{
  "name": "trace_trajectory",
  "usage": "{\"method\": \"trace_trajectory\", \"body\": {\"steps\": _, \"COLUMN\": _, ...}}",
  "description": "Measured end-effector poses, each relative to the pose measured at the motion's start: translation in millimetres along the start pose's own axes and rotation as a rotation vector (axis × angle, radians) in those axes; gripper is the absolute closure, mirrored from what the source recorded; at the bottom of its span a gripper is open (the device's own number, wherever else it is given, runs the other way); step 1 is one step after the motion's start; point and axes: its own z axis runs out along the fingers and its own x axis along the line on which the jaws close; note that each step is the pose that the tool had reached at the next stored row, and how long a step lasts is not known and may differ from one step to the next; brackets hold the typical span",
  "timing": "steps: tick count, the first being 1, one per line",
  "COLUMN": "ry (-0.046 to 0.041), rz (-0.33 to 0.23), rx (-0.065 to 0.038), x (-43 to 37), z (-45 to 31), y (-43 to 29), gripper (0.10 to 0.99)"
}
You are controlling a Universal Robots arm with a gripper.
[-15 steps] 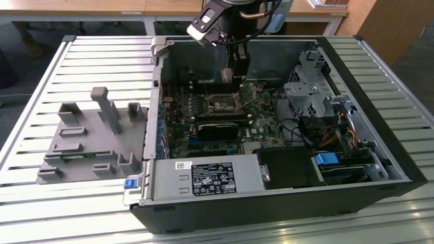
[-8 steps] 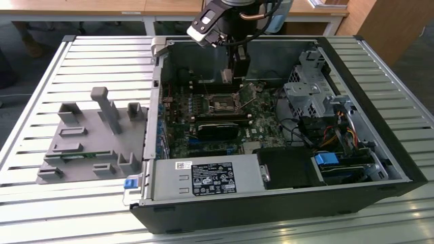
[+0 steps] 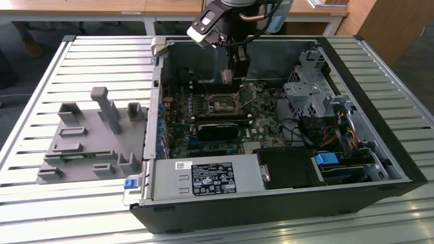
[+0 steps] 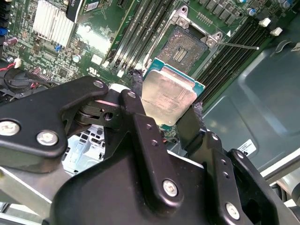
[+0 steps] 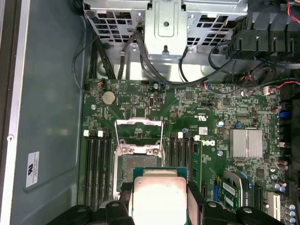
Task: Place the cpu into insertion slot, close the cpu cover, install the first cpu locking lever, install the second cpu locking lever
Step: 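Place the cpu into insertion slot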
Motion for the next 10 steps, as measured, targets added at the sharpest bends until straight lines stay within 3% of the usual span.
{"method": "trace_trajectory", "body": {"steps": 6, "ry": 0.0006, "rz": -0.007, "rx": 0.000, "x": 0.0, "z": 1.7, "y": -0.2, "gripper": 0.545}}
{"method": "trace_trajectory", "body": {"steps": 10, "ry": 0.0052, "rz": -0.064, "rx": 0.001, "x": 0.0, "z": 2.9, "y": -0.3, "gripper": 0.545}}
